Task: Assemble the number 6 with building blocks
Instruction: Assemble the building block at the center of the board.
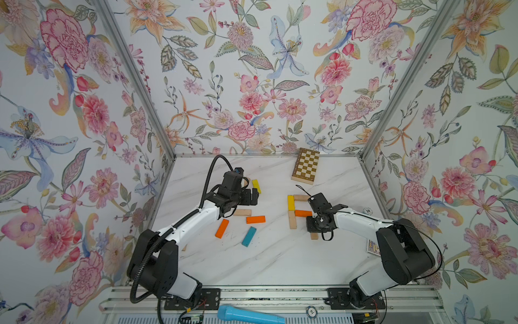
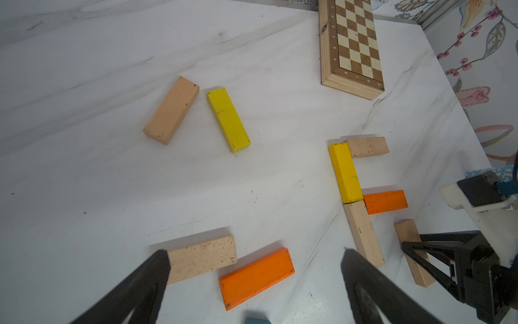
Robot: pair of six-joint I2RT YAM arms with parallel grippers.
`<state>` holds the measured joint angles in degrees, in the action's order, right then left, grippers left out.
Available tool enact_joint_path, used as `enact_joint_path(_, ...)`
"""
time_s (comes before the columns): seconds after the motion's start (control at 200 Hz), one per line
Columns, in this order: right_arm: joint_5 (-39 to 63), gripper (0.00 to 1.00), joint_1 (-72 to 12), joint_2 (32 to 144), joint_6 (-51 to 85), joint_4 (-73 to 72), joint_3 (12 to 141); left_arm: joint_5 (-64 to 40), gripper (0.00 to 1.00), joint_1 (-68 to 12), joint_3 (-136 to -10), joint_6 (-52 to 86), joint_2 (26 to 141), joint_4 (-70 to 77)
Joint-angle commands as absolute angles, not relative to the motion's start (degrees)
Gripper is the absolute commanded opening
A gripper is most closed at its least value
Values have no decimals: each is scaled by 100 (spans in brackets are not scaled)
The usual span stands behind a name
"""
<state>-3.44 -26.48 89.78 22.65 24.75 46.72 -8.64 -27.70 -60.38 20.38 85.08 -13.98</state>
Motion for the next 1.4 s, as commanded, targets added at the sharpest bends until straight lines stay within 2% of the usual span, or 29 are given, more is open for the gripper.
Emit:
enact_joint_path(0.0,-326,31,-2593,9105,2173,2654,4750,-918,99,-2725,-6029,2011,8578,-1348)
enact_joint_path(0.215,-313,37,-2593,9149,2171,2684,4788,-949,99,-2725,-6047,2015,8597,-1353)
enact_joint_path(0.44,-233,54,-2593,8842,2061,2832,4973,-986,99,-2714,-6081,2030,8699,-1413)
enact_joint_path(0.545,-302,58,-2593,8555,2047,2919,5049,-1028,99,-2716,-6126,2057,8804,-1470)
enact_joint_path(0.821,-305,57,-2663,7880,2349,2876,4849,-989,99,-2716,-6178,2101,8860,-1610)
enact_joint_path(1.126,-852,56,-3454,6978,3086,2082,3856,-776,99,-2720,-6691,1956,9213,-2270)
enact_joint_path(1.396,-1206,56,-3876,6146,3360,1265,2665,-755,99,-2716,-6618,1687,9090,-1792)
